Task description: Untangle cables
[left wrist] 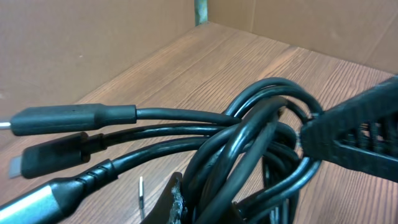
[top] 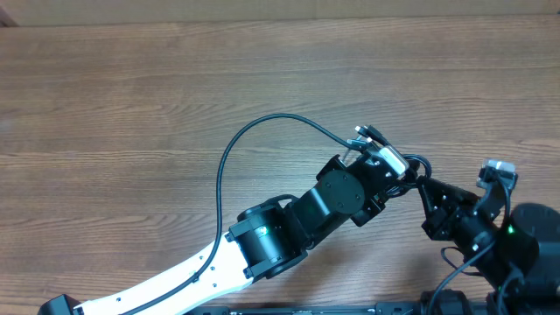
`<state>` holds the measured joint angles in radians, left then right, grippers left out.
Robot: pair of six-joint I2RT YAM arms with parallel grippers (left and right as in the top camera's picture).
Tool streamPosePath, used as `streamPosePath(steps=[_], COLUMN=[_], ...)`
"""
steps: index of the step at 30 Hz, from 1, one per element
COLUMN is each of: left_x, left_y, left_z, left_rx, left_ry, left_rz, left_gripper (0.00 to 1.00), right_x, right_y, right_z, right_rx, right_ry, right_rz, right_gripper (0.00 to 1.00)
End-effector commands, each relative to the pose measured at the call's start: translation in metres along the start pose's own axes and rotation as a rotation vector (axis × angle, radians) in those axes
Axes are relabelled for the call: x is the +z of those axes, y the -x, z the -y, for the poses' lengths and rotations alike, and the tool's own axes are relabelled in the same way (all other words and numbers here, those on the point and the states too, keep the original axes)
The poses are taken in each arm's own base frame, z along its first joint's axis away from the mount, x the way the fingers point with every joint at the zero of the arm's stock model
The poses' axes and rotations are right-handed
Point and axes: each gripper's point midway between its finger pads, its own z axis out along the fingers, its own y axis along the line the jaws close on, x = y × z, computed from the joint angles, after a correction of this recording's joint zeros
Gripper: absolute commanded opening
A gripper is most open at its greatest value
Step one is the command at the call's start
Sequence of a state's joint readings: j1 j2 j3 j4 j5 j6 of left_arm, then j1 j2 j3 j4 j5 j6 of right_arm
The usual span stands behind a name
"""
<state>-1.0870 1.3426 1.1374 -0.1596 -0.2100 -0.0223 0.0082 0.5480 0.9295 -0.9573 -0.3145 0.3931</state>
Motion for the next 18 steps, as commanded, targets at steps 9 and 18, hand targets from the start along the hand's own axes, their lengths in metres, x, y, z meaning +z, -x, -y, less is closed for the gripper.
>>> streamPosePath(steps=[9, 18], left_x=[-0.009, -0.009], left_y=[0.018, 0.018], left_z=[0.005, 0.005], left_rx=[0.063, 0.082], left_ry=[-0.026, -0.026], left_rz=[0.057, 0.059], left_gripper=[0.04, 0.04], right_x=[0.019, 0.028], right_y=[-0.002, -0.007], right_z=[0.045, 0.063], right_rx=[0.04, 0.057], right_ry=[-0.237, -0.327], right_rz=[-0.059, -0.108], right_gripper=[0.04, 0.04])
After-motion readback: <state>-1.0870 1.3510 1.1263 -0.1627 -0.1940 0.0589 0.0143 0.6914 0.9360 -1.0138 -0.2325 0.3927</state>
